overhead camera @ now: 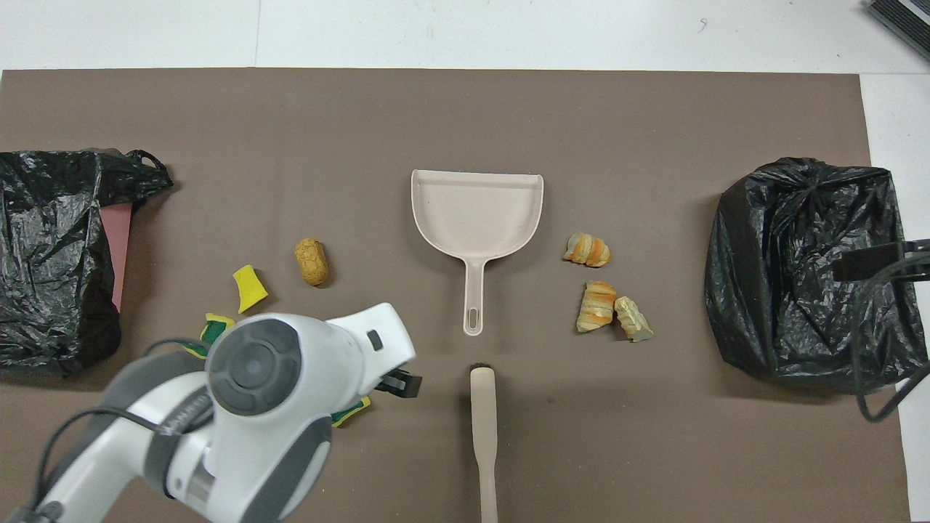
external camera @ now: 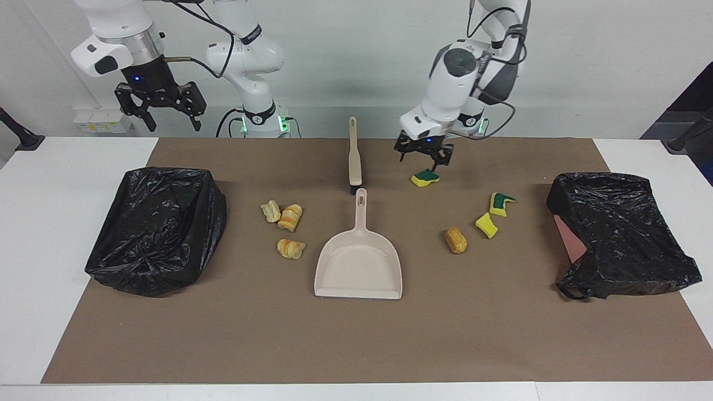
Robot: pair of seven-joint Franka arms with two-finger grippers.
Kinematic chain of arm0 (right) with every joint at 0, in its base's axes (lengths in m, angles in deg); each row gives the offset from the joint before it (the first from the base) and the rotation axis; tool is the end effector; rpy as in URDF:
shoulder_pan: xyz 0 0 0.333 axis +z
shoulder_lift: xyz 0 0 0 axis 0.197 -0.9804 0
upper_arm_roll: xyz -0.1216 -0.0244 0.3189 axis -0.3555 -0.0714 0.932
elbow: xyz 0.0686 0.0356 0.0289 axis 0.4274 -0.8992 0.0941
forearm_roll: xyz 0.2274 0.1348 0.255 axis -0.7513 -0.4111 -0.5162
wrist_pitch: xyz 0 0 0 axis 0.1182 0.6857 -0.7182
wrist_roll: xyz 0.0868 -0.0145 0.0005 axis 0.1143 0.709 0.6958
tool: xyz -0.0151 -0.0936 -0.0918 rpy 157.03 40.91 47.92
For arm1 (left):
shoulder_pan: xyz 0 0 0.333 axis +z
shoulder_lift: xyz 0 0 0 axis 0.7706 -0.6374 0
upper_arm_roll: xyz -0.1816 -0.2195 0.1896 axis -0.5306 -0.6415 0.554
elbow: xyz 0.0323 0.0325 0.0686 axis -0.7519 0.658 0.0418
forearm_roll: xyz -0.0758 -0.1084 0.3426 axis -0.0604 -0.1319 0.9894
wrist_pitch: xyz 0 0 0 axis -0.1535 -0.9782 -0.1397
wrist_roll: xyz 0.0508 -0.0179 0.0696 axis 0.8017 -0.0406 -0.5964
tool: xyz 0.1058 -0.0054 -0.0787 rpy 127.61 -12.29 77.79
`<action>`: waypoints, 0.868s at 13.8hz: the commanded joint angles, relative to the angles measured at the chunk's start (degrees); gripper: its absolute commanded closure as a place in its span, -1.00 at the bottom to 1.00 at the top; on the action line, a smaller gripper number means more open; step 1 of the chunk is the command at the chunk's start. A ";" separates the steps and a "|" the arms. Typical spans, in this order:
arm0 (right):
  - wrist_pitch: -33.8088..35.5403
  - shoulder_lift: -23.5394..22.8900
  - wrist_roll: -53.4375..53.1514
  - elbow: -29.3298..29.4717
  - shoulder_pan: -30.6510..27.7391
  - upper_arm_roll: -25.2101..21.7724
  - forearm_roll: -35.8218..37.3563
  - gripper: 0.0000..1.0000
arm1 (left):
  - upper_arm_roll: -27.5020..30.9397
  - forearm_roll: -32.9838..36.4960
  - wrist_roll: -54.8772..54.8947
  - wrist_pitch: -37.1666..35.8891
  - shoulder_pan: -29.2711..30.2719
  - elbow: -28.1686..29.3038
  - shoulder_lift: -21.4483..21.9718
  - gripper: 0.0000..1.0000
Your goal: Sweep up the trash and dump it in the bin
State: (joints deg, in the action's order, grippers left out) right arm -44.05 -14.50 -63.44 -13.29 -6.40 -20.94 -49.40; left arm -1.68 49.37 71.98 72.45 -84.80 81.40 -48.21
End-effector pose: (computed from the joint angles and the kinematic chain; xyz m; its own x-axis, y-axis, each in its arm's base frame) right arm 0.4824 -0.0146 0.6593 0.9995 0.0308 0.0113 0.0306 -0.9995 0.0106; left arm 0.3618 -0.3052 0.4372 0.9287 -0.3709 -0.0020 -0.3683 -0.9226 0.1149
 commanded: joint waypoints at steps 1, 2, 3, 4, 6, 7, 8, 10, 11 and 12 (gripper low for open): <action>-0.32 2.38 0.96 -4.81 0.31 0.45 -0.84 -1.00 | 1.04 -0.53 -7.87 8.03 -7.94 4.56 -1.27 -1.00; -0.58 2.04 1.04 -5.52 0.31 0.54 -1.10 -1.00 | 1.04 -0.53 -10.08 9.18 -10.40 4.57 -2.33 -1.00; -2.41 1.77 1.56 -6.74 0.48 0.54 -1.19 -1.00 | 0.96 -0.53 -11.75 10.59 -12.43 4.57 -3.48 -1.00; -3.56 1.94 1.74 -8.32 0.57 0.54 -1.20 -1.00 | 0.96 -0.53 -13.08 10.95 -14.02 4.57 -3.75 -1.00; -3.84 1.77 1.40 -9.56 0.75 0.54 -1.20 -1.00 | 1.04 -0.53 -15.28 10.69 -17.53 4.57 -3.93 -1.00; -4.88 1.77 1.22 -10.70 1.97 0.54 -1.28 -1.00 | 1.04 -0.53 -16.42 10.77 -19.20 4.91 -4.10 -1.00; -6.46 1.86 1.13 -12.19 2.33 0.54 -1.28 -1.00 | 1.04 -0.53 -16.95 10.86 -20.61 5.35 -4.54 -1.00; -7.44 1.68 1.65 -13.61 2.33 0.54 -1.28 -1.00 | 0.96 -0.53 -19.14 11.04 -21.76 6.23 -4.54 -1.00; -7.53 1.68 1.83 -13.87 2.24 0.54 -1.28 -1.00 | 1.04 -0.53 -22.03 11.21 -24.03 6.50 -5.24 -1.00; -7.53 1.51 1.83 -13.96 2.33 0.54 -1.28 -1.00 | 1.04 -0.53 -24.66 12.61 -25.53 6.59 -6.38 -1.00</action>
State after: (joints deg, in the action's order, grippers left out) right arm -50.29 -14.04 -63.38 -25.49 -3.52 -20.47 -49.52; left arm -1.72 49.36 51.60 82.36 -106.50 86.43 -53.66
